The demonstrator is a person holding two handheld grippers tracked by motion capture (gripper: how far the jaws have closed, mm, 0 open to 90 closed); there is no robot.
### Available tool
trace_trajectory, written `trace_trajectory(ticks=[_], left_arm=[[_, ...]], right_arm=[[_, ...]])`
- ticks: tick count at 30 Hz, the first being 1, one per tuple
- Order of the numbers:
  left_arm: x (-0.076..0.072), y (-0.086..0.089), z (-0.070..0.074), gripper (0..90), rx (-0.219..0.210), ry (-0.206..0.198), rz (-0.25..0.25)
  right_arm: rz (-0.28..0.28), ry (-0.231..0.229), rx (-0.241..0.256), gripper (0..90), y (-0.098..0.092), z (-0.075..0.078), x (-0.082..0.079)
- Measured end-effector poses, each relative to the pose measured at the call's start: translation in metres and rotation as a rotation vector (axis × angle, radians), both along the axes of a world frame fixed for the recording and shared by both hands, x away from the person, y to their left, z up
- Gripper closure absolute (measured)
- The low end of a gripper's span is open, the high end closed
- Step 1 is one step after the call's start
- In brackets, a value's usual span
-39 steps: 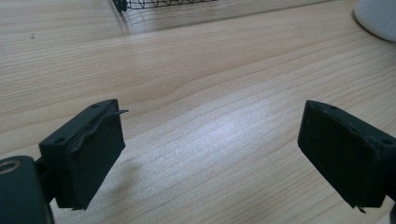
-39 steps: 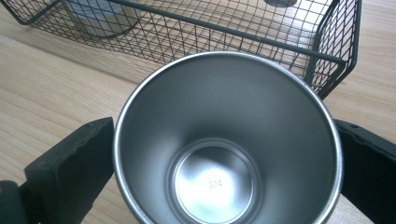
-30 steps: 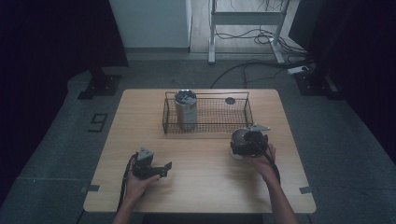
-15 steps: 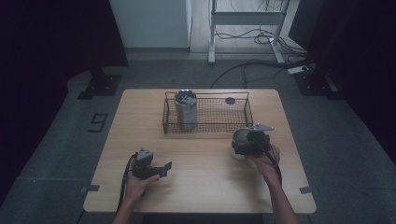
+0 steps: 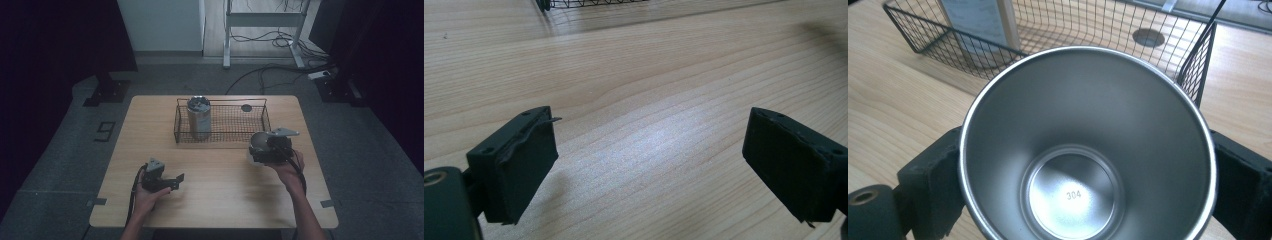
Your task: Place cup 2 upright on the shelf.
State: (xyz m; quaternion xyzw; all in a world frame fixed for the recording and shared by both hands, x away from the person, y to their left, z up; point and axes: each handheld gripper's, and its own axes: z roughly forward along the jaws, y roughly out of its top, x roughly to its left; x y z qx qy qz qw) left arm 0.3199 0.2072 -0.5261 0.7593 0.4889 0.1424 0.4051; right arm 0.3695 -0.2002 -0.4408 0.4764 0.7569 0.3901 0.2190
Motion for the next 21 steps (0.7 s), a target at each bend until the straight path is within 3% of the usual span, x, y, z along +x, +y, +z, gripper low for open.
trace_trajectory(ticks=[7, 21], left_arm=[[0.000, 0.003, 0.001, 7.5, -0.006, -0.001, 0.004], [-0.001, 0.003, 0.001, 8.2, -0.001, 0.002, -0.004]], right_arm=[[0.003, -0.020, 0.018, 6.2, -0.003, 0.018, -0.003], [0.013, -0.043, 0.031, 6.2, 0.001, 0.036, -0.001]])
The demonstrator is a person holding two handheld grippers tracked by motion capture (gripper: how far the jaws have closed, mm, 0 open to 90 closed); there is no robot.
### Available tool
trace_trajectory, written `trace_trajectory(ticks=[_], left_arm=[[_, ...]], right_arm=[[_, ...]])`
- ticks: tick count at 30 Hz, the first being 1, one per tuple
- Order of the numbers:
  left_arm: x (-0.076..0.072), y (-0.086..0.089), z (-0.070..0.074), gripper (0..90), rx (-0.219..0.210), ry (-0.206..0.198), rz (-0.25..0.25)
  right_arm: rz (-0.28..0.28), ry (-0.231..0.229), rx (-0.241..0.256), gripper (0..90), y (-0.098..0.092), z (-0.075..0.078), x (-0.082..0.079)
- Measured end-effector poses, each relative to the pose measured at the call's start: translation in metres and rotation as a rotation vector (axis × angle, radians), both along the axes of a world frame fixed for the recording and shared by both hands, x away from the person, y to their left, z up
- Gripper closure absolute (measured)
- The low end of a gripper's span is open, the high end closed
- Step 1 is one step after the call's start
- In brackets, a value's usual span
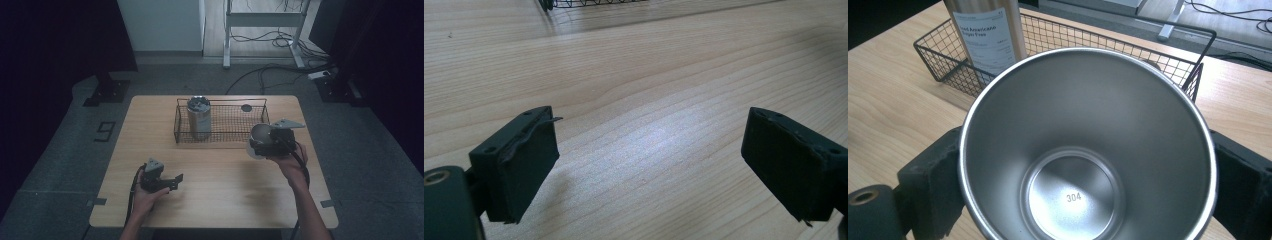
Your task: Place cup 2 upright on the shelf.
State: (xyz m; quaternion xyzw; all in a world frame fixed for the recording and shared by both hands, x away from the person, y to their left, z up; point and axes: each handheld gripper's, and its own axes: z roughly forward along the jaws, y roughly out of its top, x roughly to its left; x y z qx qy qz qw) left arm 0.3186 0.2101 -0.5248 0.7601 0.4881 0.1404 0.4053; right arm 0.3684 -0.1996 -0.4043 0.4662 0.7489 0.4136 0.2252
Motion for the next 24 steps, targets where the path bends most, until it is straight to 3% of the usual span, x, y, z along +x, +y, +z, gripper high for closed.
trace_trajectory(ticks=[24], left_arm=[[0.000, 0.005, 0.001, 8.2, -0.006, 0.004, 0.017]], right_arm=[[-0.010, -0.016, 0.017, 6.2, 0.002, 0.020, 0.013]])
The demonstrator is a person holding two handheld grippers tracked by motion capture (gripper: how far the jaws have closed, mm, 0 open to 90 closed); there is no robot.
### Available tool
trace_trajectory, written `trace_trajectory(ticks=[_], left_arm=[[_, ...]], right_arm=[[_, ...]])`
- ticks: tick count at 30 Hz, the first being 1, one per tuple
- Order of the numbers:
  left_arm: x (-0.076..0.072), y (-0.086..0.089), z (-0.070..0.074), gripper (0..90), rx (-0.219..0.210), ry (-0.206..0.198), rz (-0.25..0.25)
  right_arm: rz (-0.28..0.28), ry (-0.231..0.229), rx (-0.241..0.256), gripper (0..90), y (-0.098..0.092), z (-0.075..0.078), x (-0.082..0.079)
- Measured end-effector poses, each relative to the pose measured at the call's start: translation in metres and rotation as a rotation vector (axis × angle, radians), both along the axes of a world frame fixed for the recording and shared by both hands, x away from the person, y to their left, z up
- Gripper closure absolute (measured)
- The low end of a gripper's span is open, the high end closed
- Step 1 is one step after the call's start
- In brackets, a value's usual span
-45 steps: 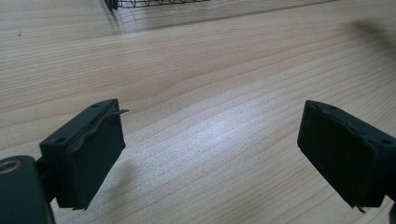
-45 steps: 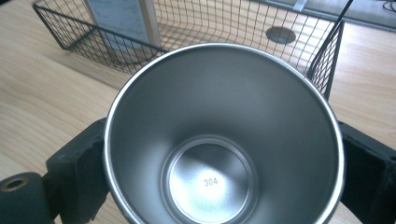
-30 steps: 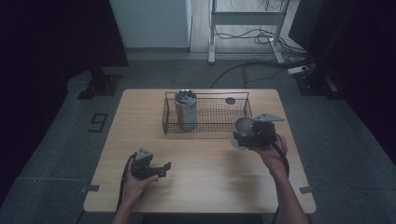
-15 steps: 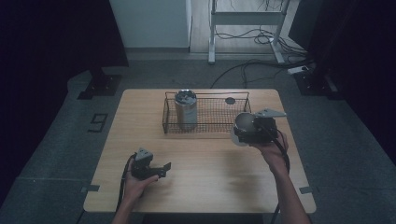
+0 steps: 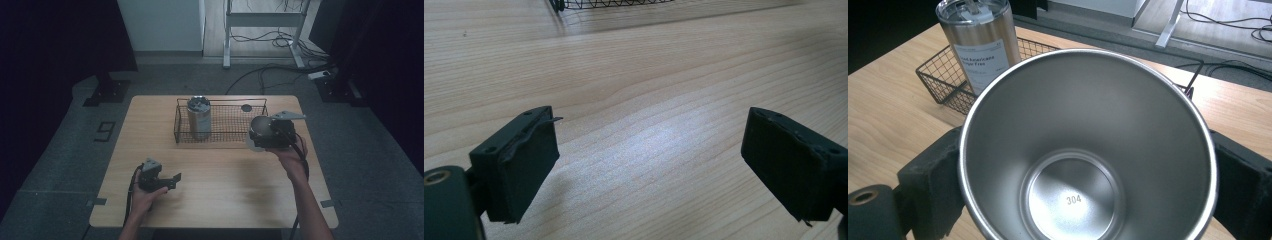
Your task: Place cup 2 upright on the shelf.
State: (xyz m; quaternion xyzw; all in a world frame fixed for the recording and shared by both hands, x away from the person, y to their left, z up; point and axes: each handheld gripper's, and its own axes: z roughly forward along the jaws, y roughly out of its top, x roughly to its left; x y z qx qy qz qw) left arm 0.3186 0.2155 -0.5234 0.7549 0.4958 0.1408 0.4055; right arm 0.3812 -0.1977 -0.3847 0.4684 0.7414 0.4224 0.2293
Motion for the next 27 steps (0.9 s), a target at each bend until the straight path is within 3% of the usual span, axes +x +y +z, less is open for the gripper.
trace_trajectory(ticks=[27], left_arm=[[0.000, -0.003, -0.002, 8.2, 0.015, 0.003, -0.012]], right_arm=[[-0.010, -0.005, 0.011, 6.2, 0.003, 0.019, 0.023]])
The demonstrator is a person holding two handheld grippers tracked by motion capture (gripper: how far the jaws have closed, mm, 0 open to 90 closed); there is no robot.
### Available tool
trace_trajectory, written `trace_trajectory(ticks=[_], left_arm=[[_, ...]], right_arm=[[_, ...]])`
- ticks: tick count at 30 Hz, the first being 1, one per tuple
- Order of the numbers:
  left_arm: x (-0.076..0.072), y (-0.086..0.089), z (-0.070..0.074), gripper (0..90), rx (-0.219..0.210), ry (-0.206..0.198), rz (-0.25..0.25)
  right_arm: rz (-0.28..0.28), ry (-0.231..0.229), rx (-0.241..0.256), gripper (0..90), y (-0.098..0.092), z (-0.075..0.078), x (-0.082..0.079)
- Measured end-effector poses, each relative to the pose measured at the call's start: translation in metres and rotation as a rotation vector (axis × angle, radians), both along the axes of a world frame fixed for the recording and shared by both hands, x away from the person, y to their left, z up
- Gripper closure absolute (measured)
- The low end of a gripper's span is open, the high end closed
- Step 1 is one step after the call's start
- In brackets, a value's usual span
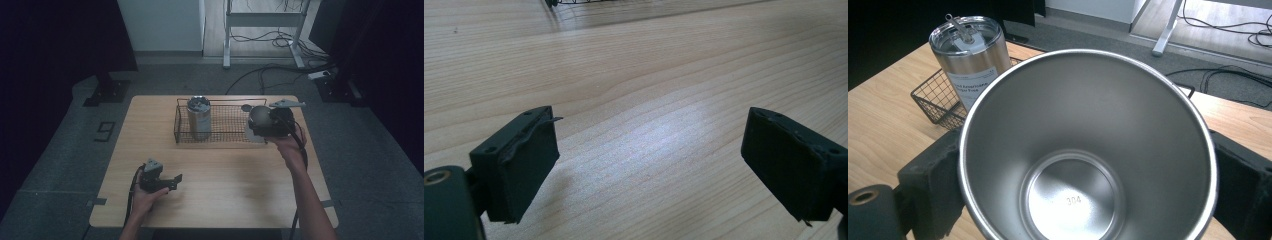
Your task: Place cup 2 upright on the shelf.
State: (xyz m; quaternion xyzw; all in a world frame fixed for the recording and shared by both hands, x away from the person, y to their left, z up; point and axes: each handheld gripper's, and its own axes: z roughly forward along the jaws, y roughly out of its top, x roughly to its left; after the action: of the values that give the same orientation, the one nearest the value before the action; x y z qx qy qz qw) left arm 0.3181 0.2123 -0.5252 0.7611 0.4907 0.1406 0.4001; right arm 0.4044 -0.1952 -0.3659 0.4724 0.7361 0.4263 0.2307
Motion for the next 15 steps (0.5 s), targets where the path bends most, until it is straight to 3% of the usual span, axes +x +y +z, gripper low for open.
trace_trajectory(ticks=[15], left_arm=[[0.000, -0.001, 0.000, 8.3, -0.002, 0.004, -0.007]], right_arm=[[-0.015, 0.007, -0.005, 6.2, 0.005, 0.004, 0.017]])
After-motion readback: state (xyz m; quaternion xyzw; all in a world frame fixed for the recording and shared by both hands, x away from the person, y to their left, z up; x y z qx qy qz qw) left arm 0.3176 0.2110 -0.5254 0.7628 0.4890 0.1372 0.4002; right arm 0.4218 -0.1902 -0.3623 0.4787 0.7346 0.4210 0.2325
